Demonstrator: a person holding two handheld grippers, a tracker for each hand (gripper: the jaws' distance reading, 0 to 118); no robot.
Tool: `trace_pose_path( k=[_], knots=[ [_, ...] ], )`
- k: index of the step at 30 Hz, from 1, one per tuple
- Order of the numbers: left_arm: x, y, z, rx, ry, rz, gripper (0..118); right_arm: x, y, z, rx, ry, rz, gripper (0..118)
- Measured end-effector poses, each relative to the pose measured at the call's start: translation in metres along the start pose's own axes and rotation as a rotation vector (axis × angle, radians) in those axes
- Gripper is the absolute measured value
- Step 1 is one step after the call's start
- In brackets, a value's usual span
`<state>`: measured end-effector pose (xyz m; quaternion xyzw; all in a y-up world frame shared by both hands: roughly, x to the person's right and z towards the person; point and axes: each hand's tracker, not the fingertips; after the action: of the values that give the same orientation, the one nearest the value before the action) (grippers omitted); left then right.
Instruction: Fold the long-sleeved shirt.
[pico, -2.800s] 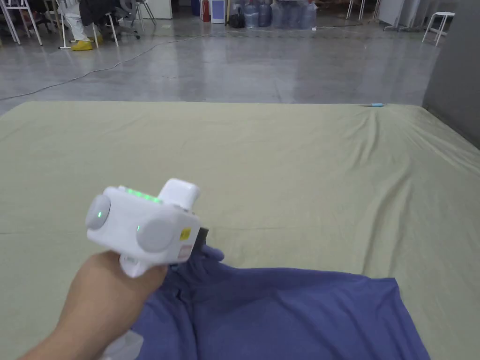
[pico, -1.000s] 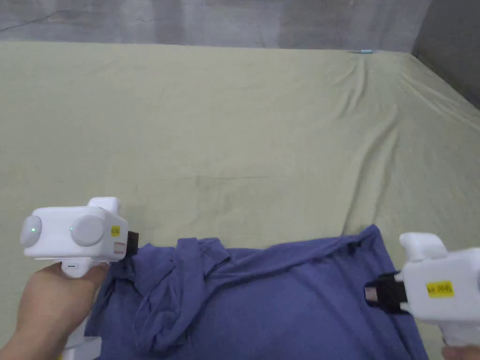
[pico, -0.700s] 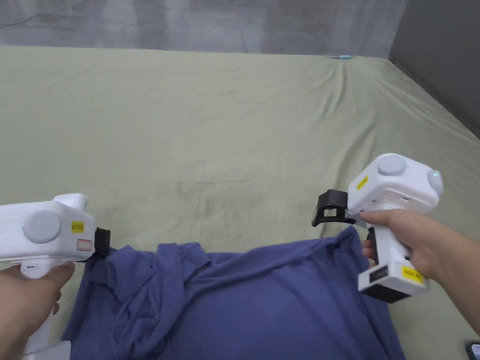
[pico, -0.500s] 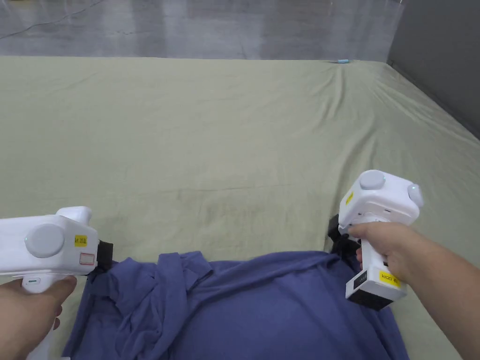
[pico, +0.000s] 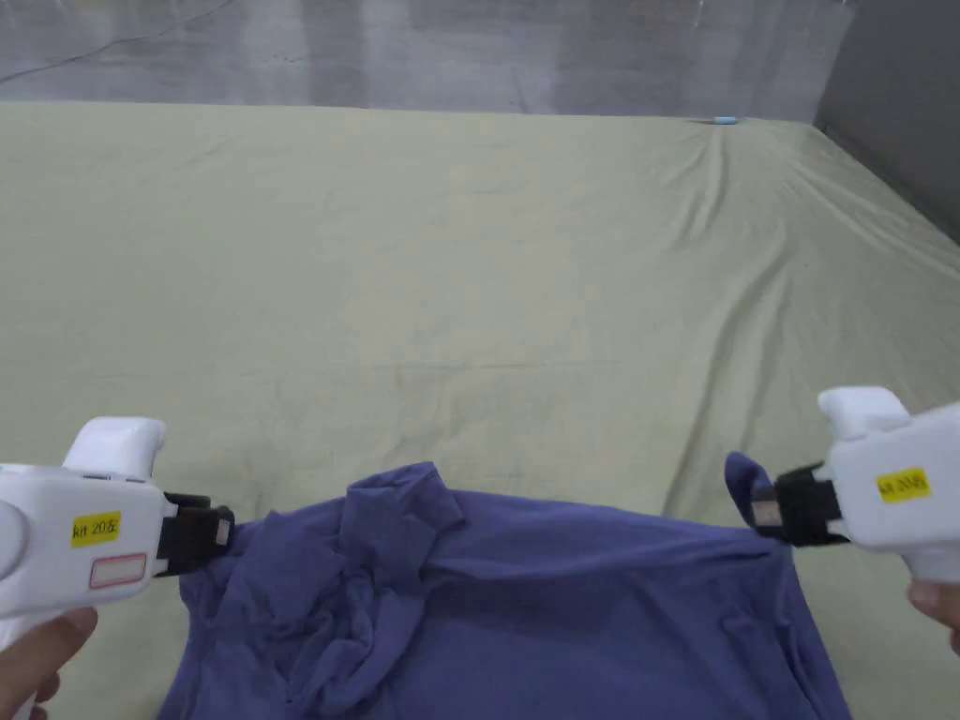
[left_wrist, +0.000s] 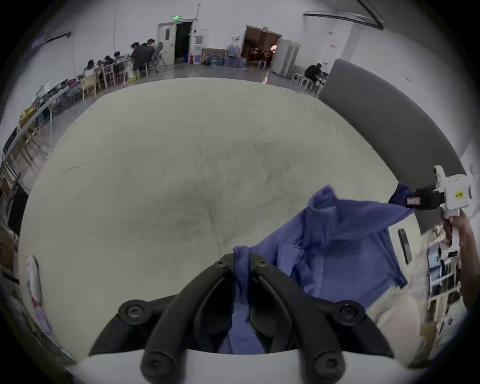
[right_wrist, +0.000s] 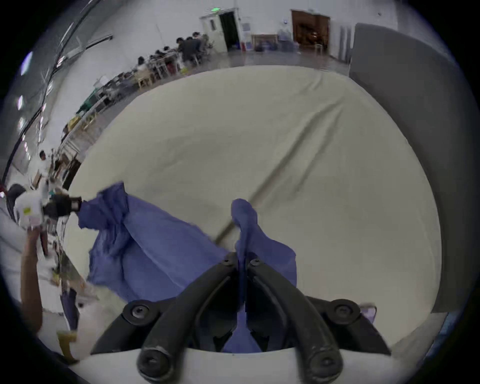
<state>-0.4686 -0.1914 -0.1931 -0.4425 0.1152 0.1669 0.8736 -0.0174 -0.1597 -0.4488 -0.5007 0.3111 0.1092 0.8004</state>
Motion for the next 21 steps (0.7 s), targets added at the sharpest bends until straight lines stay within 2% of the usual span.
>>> trace_pose_path(
  k=[5, 7, 9, 11, 21],
  knots=[
    [-0.006, -0.047, 0.023, -0.043, 0.01, -0.033, 3, 0.008, -0.073, 0.013, -0.084, -0.038, 0.027, 0],
    [-0.006, -0.073, 0.027, -0.067, 0.002, -0.013, 3, 0.016, -0.101, 0.011, -0.123, -0.049, 0.002, 0],
    [-0.013, -0.095, 0.029, -0.102, -0.007, 0.021, 3, 0.026, -0.126, 0.007, -0.166, -0.022, -0.074, 0],
    [-0.012, -0.117, 0.027, -0.137, -0.012, 0.04, 3, 0.028, -0.143, 0.0, -0.194, -0.027, -0.096, 0],
    [-0.024, -0.167, 0.002, -0.163, 0.017, 0.116, 3, 0.024, -0.178, -0.04, -0.222, -0.068, -0.075, 0]
  ],
)
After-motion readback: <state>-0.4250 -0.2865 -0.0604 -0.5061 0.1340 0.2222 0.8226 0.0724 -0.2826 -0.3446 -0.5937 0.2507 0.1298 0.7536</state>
